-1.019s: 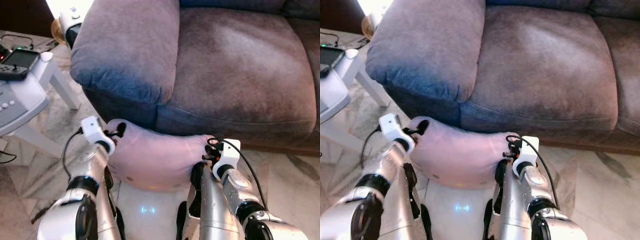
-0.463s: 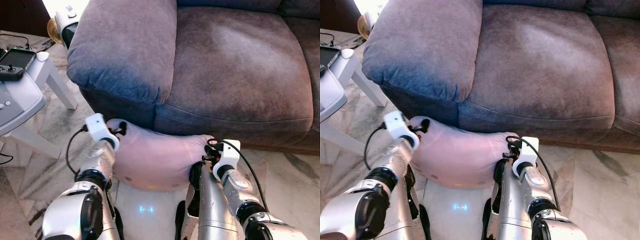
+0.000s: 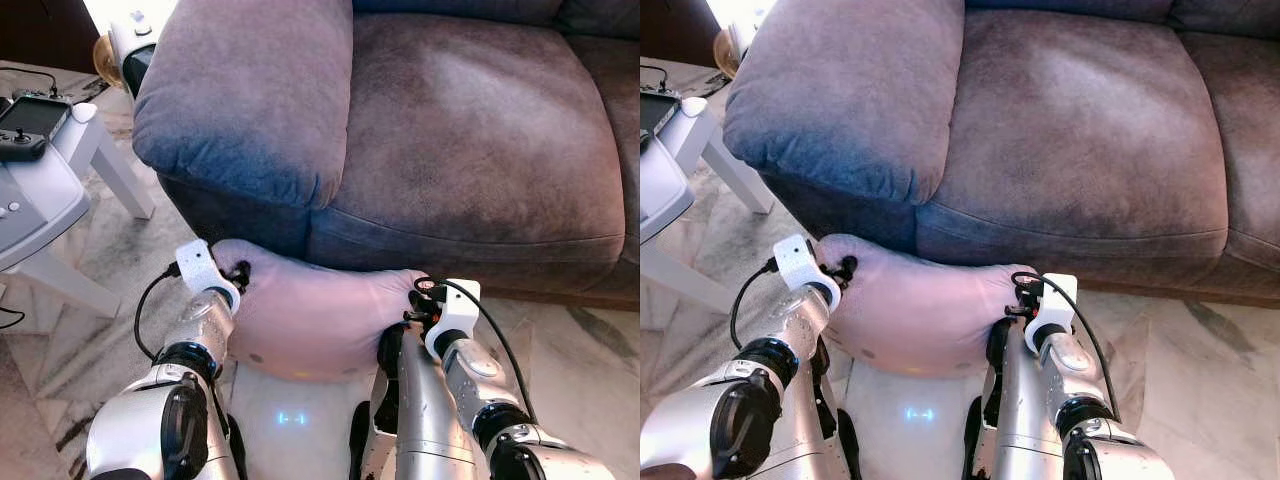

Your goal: Move the pillow to the sofa from floor

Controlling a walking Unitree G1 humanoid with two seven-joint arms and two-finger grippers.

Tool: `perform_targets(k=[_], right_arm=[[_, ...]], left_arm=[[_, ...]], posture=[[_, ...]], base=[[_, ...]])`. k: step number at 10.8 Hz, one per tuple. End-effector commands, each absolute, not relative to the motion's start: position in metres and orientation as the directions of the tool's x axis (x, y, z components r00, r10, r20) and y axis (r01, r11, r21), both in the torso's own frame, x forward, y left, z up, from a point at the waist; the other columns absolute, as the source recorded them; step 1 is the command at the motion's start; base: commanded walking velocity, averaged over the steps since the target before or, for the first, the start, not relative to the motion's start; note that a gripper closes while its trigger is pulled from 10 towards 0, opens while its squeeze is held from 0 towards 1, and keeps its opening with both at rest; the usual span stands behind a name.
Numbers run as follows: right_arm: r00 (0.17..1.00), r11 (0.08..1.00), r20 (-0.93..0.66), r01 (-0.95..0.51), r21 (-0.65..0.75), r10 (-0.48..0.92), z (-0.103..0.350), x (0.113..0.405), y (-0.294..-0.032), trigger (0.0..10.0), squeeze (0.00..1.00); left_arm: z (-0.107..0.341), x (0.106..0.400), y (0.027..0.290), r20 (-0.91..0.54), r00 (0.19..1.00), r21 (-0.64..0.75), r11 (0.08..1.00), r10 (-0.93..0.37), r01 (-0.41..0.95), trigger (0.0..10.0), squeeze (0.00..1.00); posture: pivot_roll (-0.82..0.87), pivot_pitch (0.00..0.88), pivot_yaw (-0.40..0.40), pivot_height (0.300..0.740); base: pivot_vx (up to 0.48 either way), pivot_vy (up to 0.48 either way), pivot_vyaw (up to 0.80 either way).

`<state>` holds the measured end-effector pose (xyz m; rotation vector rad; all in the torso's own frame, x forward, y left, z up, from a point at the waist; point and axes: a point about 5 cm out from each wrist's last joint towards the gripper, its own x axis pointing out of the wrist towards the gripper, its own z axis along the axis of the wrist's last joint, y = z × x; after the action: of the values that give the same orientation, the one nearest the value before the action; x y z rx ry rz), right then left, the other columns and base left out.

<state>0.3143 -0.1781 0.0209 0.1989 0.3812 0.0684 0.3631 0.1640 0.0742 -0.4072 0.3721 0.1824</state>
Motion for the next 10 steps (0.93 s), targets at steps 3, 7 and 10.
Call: perform_targets(k=[3, 7, 10], right_arm=[[0.927, 0.982, -0.375, 0.05, 0.182, 0.023, 0.0188, 0.3084, -0.2018, 10.0, 0.0], [0.928, 0.983, -0.373, 0.053, 0.178, 0.018, 0.0197, 0.3089, -0.2033, 10.0, 0.0], [0.924, 0.984, -0.381, 0.051, 0.171, 0.018, 0.0181, 0.3074, -0.2041, 10.0, 0.0]], left_arm=[[0.0617, 0.3557, 0.1668, -0.442, 0.889, -0.329, 0.9, 0.12, -0.285, 0.0, 0.0], [0.0607, 0.3549, 0.1676, -0.443, 0.888, -0.328, 0.899, 0.125, -0.291, 0.0, 0.0], [0.0607, 0.3548, 0.1677, -0.44, 0.888, -0.326, 0.899, 0.13, -0.293, 0.0, 0.0]], posture=[[0.02, 0.262, -0.143, 0.473], [0.02, 0.265, -0.142, 0.473], [0.02, 0.266, -0.143, 0.473]], base=[[0.0, 0.0, 0.0], [0.0, 0.0, 0.0], [0.0, 0.0, 0.0]])
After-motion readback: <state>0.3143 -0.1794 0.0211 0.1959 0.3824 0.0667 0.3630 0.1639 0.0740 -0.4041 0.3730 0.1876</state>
